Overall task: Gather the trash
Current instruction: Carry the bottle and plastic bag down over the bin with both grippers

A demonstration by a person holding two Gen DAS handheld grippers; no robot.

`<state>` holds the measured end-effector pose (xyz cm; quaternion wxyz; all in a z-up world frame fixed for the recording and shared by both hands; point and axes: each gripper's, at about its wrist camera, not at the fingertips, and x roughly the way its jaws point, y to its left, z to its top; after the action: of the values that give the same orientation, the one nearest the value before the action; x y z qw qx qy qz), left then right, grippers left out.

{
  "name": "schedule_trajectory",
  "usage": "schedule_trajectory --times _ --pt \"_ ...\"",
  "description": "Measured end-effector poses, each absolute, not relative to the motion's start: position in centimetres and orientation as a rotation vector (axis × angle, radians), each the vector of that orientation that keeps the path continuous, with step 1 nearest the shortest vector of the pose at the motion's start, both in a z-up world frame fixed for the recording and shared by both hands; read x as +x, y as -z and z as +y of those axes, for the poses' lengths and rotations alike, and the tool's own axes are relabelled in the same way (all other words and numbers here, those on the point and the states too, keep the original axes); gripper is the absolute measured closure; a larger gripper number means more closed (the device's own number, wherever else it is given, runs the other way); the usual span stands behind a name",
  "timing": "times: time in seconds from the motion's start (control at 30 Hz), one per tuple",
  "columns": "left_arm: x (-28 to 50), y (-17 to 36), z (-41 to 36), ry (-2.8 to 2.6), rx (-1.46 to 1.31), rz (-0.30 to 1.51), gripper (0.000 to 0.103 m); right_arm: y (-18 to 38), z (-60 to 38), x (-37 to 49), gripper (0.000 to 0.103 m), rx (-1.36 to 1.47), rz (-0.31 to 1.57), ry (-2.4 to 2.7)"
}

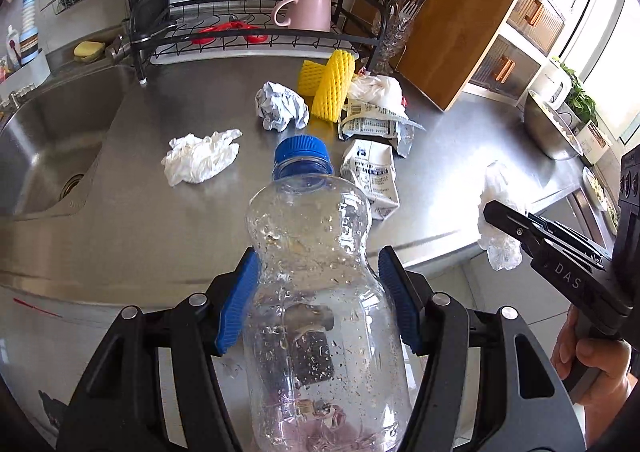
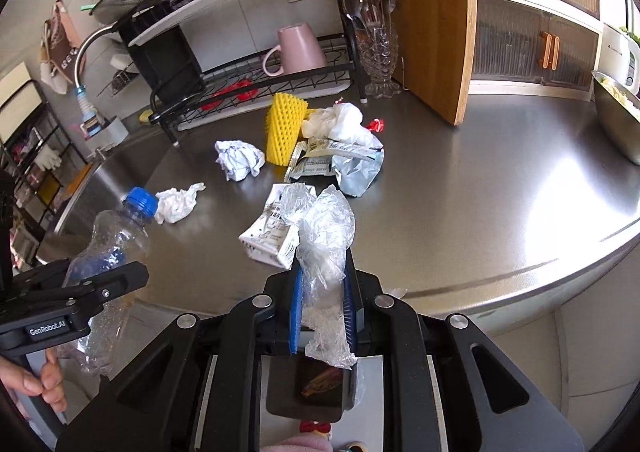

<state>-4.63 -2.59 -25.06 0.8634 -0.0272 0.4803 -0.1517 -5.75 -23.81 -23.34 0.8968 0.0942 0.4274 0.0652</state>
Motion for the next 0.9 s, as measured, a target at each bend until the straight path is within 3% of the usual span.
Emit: schedule_trajectory --times 0.4,0.9 --pt "-12.3 32.0 -0.8 0.339 -0.097 1.120 0.045 29.2 -20.6 -13.2 0.085 0.227 1.054 -0.200" --pt "-11.3 50.5 -1.0 0.350 -0.073 1.347 0.045 45.5 -17.7 -11.5 0.085 0.310 1.348 -0.150"
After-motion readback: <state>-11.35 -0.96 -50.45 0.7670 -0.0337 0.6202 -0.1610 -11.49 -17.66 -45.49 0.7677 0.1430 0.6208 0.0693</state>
